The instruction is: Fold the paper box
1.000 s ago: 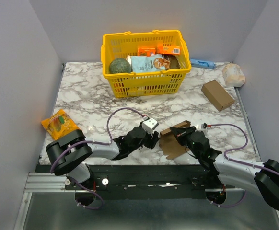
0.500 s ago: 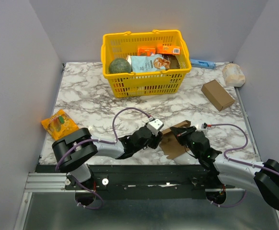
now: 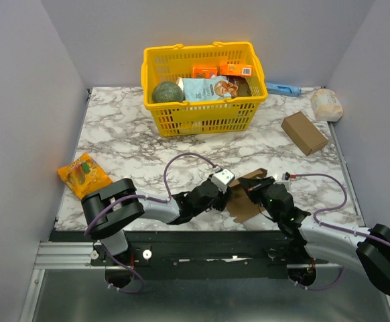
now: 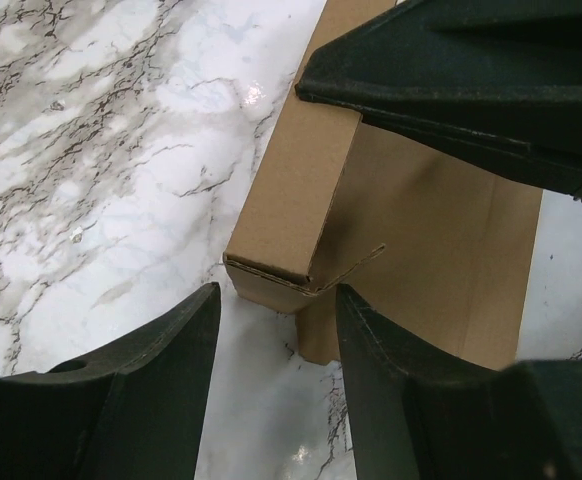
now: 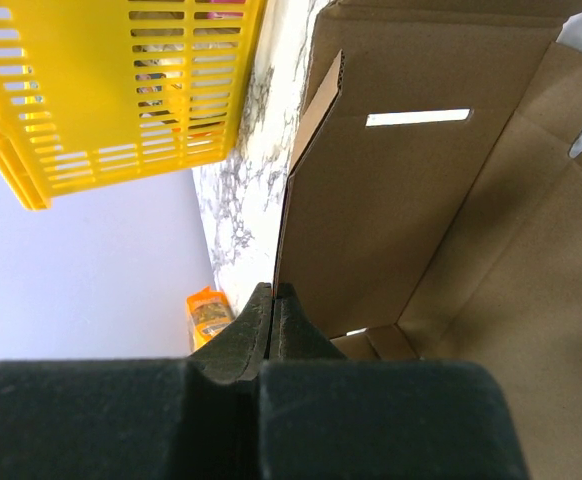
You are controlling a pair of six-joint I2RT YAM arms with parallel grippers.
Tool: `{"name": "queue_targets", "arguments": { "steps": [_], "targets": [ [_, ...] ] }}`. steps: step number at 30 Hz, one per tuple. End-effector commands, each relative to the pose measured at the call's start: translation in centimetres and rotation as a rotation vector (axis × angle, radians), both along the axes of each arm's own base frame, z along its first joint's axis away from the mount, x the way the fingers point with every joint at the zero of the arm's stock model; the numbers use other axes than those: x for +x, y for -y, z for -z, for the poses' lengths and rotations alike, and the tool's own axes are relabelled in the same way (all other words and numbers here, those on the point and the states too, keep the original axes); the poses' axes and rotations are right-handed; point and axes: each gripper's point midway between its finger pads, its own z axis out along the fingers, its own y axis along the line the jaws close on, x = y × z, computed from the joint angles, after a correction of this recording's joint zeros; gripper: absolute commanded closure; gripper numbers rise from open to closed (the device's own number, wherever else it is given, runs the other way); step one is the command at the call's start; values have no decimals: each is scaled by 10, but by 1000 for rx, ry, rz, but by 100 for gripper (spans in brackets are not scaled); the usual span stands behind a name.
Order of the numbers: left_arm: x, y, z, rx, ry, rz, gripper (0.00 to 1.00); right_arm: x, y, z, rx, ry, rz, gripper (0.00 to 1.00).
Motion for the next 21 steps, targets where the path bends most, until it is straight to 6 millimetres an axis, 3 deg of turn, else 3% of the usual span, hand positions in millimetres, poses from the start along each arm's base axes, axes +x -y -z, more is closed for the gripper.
{"name": "queue_targets", "arguments": {
  "steps": [1,13,17,21],
  "targets": [
    [14,3,-11,-48,28,-85,44,-23,23,56,-148,-123,2,100],
    [32,-10,-6,-17,53,-285,54,-23,23,56,-147,-125,1,100],
    [36,-9,-6,32,79,-343,67,-24,23,56,-145,-126,0,100],
    [40,-16,-6,56,104,-423,69,-24,23,55,-138,-129,6,100]
  ]
}}
